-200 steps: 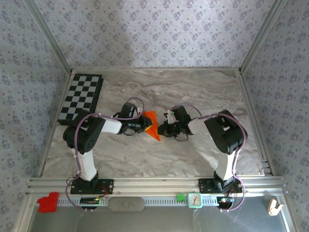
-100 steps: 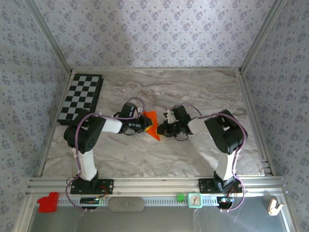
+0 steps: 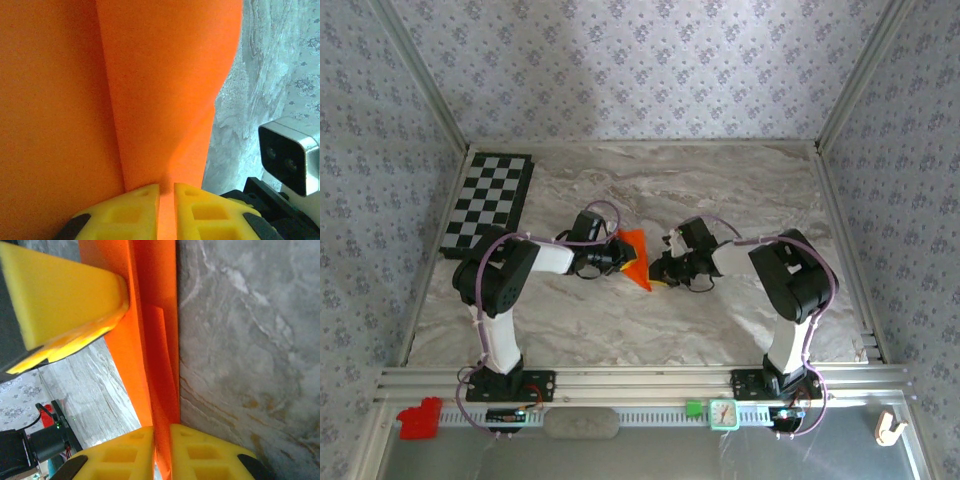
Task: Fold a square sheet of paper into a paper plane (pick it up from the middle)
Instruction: Fourth fold the wing at the center of the table.
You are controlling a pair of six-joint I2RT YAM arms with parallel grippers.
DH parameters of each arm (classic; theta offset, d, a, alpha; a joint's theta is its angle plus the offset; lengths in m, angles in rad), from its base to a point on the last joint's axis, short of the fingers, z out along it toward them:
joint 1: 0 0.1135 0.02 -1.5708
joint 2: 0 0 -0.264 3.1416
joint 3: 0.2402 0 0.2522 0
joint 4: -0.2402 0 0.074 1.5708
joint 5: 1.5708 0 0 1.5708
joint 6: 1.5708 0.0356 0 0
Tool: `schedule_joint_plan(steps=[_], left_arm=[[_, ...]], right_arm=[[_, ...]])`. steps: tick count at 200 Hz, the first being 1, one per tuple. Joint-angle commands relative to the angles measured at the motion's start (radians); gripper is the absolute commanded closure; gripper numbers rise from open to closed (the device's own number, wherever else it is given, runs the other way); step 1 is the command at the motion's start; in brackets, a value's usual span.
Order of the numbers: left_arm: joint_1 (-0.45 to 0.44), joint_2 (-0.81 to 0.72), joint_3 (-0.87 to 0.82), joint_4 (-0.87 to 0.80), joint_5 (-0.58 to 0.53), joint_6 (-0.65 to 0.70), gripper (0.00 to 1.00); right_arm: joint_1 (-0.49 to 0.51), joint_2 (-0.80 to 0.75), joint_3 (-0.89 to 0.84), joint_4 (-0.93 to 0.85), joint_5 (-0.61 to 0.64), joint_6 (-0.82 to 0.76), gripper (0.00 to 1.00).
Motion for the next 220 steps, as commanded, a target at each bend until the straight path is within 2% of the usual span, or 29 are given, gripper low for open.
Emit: schedule_joint_plan(steps=[1, 88, 129, 143, 186, 220], left_arm=[[0.002, 0.044, -0.005, -0.083, -0.032, 0.019, 0.83], [0.002, 0.044, -0.005, -0.093, -0.035, 0.02, 0.83], [0.002, 0.039, -0.006, -0.105, -0.035, 0.023, 0.83], [0.002, 0.038, -0.006, -0.107, -0.034, 0.022, 0.83], [0.001, 0.035, -0.006, -0.112, -0.034, 0.022, 0.83], [0.0, 0.035, -0.005, -0.116, -0.035, 0.022, 0.83]], right_arm=[[0.009, -0.027, -0.009, -0.082, -0.018, -0.016, 0.85], [0.024, 0.019, 0.011, -0.111, 0.016, -0.037, 0.88], [0.014, -0.122, -0.017, -0.097, 0.088, -0.046, 0.75], [0.011, -0.167, -0.023, -0.103, 0.121, -0.054, 0.73], [0.038, -0.14, 0.02, -0.061, 0.04, -0.041, 0.8], [0.06, -0.087, 0.044, -0.048, 0.034, -0.026, 0.83]])
